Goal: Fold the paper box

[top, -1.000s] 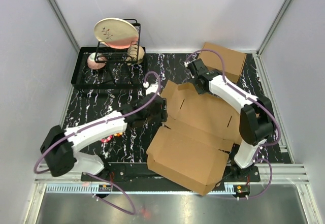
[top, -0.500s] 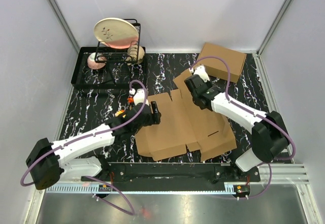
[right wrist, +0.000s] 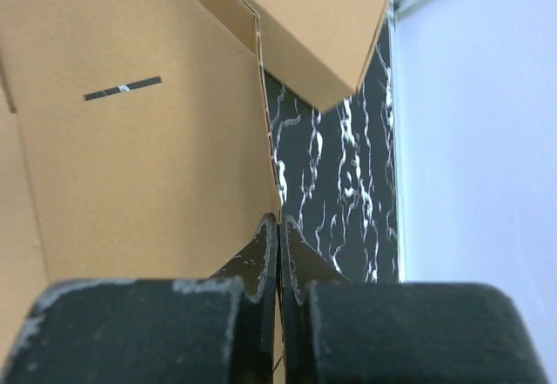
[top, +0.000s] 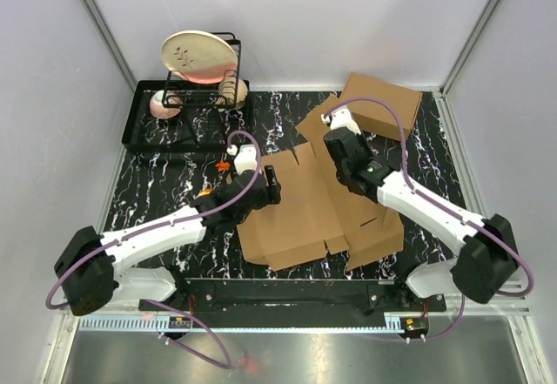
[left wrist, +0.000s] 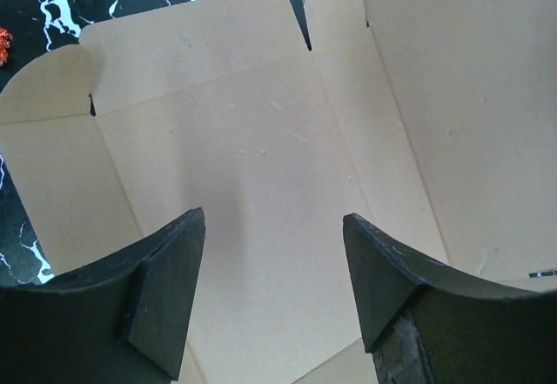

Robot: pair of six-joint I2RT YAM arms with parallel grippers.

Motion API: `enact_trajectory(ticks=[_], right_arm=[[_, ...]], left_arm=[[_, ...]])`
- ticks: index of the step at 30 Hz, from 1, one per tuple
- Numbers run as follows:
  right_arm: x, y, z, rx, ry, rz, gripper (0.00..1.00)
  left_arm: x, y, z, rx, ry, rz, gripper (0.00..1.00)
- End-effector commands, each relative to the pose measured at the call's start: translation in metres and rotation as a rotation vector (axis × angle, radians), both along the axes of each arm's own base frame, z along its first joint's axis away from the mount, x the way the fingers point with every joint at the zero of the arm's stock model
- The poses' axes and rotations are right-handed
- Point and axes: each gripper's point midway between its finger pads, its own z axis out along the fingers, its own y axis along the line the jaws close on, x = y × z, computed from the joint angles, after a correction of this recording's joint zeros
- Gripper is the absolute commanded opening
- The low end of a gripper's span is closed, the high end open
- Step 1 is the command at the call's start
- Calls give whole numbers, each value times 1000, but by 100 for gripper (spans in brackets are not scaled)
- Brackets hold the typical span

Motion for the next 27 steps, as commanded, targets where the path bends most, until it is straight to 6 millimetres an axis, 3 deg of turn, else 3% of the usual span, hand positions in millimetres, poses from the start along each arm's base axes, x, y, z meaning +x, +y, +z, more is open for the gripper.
enact_trajectory(ticks=[1, 7, 11, 14, 15, 18, 24, 25, 27], right_arm=[[-6, 28, 71, 39, -156, 181, 0], [-39, 56, 86, 2, -91, 404, 0], [-57, 59, 90, -94, -74, 450, 0], [-62, 52, 80, -266, -35, 440, 0], [-60, 54, 75, -314, -21, 437, 0], [-58, 55, 75, -355, -28, 431, 0], [-58, 63, 76, -307, -84, 456, 0], [-61, 66, 77, -301, -93, 462, 0], [-64, 66, 80, -274, -108, 466, 0]], left_arm=[[15, -6, 31, -23, -76, 30, 68], [16, -2, 41, -45, -108, 42, 68], [18, 8, 54, -66, -175, 74, 70], [21, 15, 66, -101, -250, 90, 72], [24, 16, 79, -130, -299, 87, 72], [30, 23, 78, -155, -324, 107, 74], [39, 7, 61, -188, -325, 71, 68], [38, 8, 48, -189, -314, 71, 59], [36, 4, 37, -202, -315, 50, 51]])
